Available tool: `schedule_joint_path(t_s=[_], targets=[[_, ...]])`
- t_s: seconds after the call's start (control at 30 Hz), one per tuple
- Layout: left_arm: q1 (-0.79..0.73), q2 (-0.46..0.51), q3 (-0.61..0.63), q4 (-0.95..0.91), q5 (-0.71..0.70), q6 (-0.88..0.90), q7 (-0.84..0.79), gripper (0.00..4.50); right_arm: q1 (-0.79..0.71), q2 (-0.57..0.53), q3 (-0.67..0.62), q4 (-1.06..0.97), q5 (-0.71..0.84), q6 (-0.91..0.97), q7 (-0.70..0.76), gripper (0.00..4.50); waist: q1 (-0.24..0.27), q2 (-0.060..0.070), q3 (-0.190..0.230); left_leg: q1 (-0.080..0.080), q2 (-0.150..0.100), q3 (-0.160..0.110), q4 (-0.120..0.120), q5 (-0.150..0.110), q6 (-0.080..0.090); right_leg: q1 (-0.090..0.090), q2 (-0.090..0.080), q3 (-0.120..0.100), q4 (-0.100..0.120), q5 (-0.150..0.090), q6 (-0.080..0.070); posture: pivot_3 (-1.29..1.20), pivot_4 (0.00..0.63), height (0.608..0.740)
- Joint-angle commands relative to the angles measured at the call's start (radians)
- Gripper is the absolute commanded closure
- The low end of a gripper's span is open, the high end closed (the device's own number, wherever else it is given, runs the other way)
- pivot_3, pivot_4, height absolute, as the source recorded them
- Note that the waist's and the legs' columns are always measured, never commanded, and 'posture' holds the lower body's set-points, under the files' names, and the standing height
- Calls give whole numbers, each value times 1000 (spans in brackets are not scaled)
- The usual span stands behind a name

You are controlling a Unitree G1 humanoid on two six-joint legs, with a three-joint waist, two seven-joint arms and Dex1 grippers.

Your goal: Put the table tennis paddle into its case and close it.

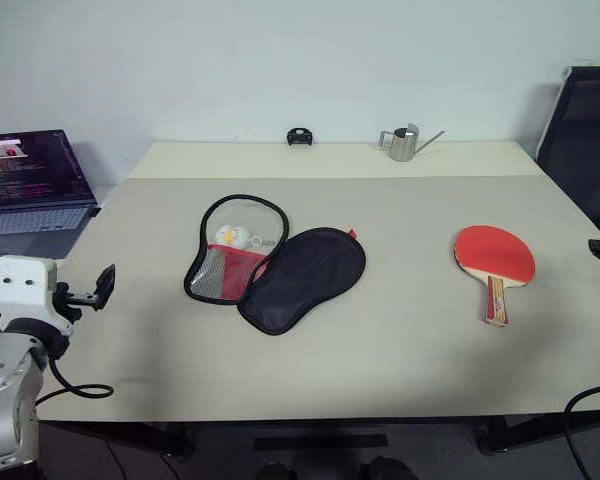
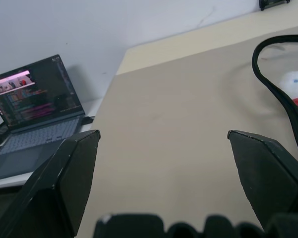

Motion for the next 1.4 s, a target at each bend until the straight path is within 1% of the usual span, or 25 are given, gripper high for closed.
schedule_joint_path(t_s=[0.03,0.17,0.27,0.53,0.67,0.93,1.03,1.13,1.23,1.33,1.4], targets=[[-49,9,-7,27,3,-25,-7,0,-22,-45,-19,-55,10,5,27,55,0,0,0,0,0,0,0,0,0,0,0,0,0,0,0,0,150,740],[-84,4,-29,45,-9,-38,-33,0,-26,-50,-16,-83,16,26,78,55,0,0,0,0,0,0,0,0,0,0,0,0,0,0,0,0,150,740],[-82,4,-24,51,-10,-55,-48,0,-18,-41,-15,-102,20,45,106,55,-1,0,0,0,0,0,0,0,0,0,0,0,0,0,0,0,150,740],[-46,8,26,44,-58,-73,-83,0,21,49,9,-194,29,101,189,55,-5,0,0,1,1,1,0,0,0,0,0,1,0,0,0,0,150,740],[-57,22,15,69,-72,-78,-129,0,110,83,45,-373,40,149,283,55,-2,0,0,0,1,0,0,0,0,0,0,0,0,0,0,0,150,740],[-79,70,-3,51,-119,-35,-252,0,242,156,83,-760,122,310,367,55,0,0,0,0,1,-1,0,0,0,0,0,-1,1,1,1,0,150,740],[-88,93,-16,44,-143,-7,-301,0,289,176,91,-895,147,356,365,55,-1,0,0,0,1,-1,0,0,0,0,0,-1,1,1,1,0,150,740],[-99,110,-30,27,-168,22,-341,0,323,194,97,-1001,167,415,334,55,0,0,0,0,1,-1,0,0,0,0,0,-1,0,1,1,0,150,740],[-119,124,-52,13,-189,50,-381,0,356,214,105,-1113,203,506,307,55,0,0,0,0,1,-1,0,0,0,0,0,-1,1,1,1,0,150,740],[-154,137,-92,-7,-208,74,-428,0,396,223,149,-1233,238,615,298,55,0,0,0,0,1,-2,1,0,0,0,0,-1,1,0,1,0,150,740],[-183,142,-120,-9,-219,82,-459,0,407,231,183,-1285,226,633,274,55,0,0,0,0,1,-2,1,0,0,0,0,-1,1,1,1,0,150,740]])
